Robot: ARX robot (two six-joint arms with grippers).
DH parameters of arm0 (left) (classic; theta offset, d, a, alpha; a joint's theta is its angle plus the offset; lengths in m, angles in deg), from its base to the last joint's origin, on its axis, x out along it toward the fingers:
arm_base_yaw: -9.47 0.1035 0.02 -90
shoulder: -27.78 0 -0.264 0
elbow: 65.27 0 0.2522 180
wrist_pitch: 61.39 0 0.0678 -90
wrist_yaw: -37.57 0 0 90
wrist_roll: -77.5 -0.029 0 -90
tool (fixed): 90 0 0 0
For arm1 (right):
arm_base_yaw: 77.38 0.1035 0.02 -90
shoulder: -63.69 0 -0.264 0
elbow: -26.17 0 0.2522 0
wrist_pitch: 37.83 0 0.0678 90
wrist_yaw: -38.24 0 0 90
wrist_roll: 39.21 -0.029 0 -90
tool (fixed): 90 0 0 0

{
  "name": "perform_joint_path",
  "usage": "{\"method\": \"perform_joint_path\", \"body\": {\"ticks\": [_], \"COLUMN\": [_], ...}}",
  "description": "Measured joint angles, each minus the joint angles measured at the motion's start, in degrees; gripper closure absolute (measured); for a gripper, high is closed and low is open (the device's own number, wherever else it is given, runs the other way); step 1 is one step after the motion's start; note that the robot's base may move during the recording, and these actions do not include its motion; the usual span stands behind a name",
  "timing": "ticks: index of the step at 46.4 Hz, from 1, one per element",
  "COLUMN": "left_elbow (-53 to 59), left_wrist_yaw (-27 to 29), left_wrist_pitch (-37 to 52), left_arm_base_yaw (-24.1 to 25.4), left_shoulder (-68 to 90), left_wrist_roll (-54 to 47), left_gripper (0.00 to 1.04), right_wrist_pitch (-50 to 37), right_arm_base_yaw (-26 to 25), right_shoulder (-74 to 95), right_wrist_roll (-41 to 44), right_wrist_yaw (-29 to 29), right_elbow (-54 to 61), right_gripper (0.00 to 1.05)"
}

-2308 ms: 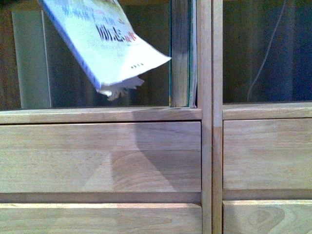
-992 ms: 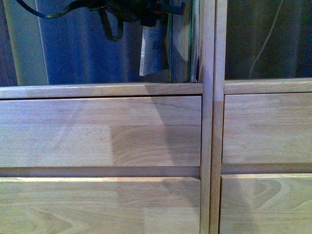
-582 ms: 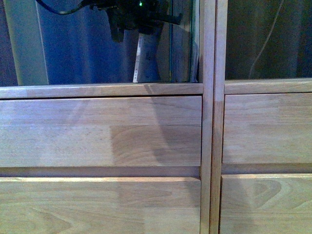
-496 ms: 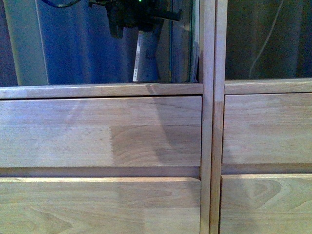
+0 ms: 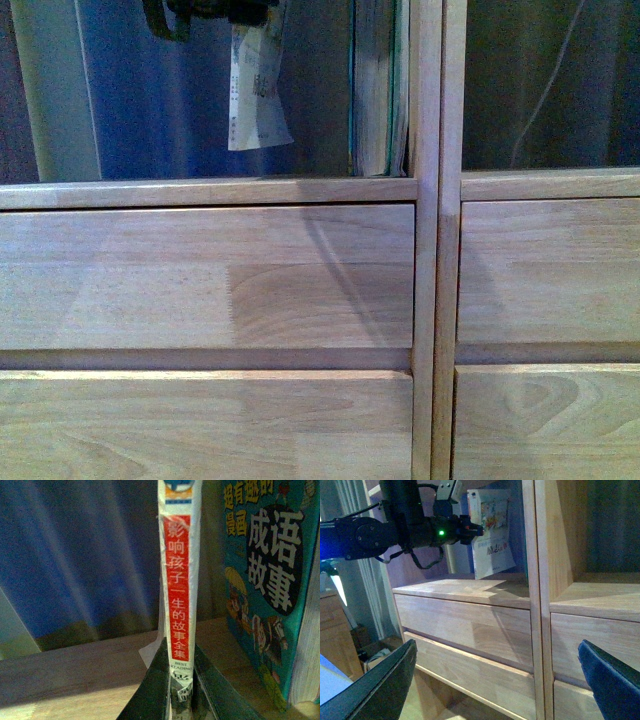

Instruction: Organize books on shelf

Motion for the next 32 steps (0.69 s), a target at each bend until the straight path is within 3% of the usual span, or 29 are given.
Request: {"method": "perform_joint_path", "body": {"ticks": [14, 32], "left_elbow": [-6.49, -13.88], "left_wrist_yaw": [-1.95, -1.75], "left_wrist_pitch": [-8.52, -11.82], "left_arm_base_yaw": [0.42, -5.33], "left_shoulder": [4.59, 9.55], "left_wrist_roll": [5.11, 4.33], "left_gripper": [0.98, 0.98], "right_wrist_pitch": [0.0, 0.0], "right_arm_base_yaw": [-0.02, -0.02], "right_shoulder": [0.0, 0.0], "right_wrist_roll": [0.0, 0.0], "right_wrist_yaw": [0.0, 0.0], "right_elbow": [0.0, 0.0], "right_gripper": [0.07, 0.07]}}
